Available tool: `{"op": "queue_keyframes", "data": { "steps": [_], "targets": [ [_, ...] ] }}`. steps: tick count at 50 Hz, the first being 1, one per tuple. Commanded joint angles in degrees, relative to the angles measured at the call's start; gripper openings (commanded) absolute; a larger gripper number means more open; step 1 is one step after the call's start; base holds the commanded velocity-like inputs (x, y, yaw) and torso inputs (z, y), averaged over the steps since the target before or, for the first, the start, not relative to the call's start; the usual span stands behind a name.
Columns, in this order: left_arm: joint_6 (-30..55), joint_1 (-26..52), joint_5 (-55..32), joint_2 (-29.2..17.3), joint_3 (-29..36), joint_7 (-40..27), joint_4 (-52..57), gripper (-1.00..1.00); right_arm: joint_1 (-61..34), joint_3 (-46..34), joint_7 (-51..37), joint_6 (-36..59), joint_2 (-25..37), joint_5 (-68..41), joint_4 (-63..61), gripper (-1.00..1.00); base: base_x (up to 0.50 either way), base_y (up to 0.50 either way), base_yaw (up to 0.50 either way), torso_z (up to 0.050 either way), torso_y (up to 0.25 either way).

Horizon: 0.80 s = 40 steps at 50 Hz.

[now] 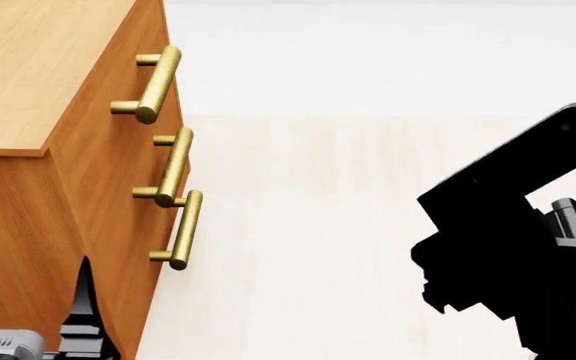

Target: Close the top drawer of the cabinet and put the bowl on top of it.

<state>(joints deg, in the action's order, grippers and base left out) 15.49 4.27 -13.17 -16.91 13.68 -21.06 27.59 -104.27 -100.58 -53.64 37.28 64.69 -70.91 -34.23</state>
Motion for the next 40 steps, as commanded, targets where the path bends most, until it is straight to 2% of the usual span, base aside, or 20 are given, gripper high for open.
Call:
{"op": "queue_keyframes", "data": {
  "steps": [1, 26, 40],
  "targets": [
    [-0.5, 0.1, 0.0, 0.0, 0.4, -0.1, -0.8, 1.00, 3.4, -2.4, 0.3, -1.1, 6.4, 1.1, -3.7, 1.00, 0.00, 0.00, 0.00, 0.000, 0.000],
    [-0.4, 0.6, 0.5, 0.1, 2.0, -0.6, -1.4, 1.00, 10.8, -7.6, 2.5, -5.3, 16.3, 6.9, -4.6, 1.00, 0.00, 0.00, 0.00, 0.000, 0.000],
    [-0.2, 0.7, 0.8, 0.0, 2.9, -1.0, -1.3, 1.00, 13.9, -9.4, 2.2, -8.1, 17.2, 8.7, -3.8, 1.00, 0.00, 0.00, 0.00, 0.000, 0.000]
  ]
}}
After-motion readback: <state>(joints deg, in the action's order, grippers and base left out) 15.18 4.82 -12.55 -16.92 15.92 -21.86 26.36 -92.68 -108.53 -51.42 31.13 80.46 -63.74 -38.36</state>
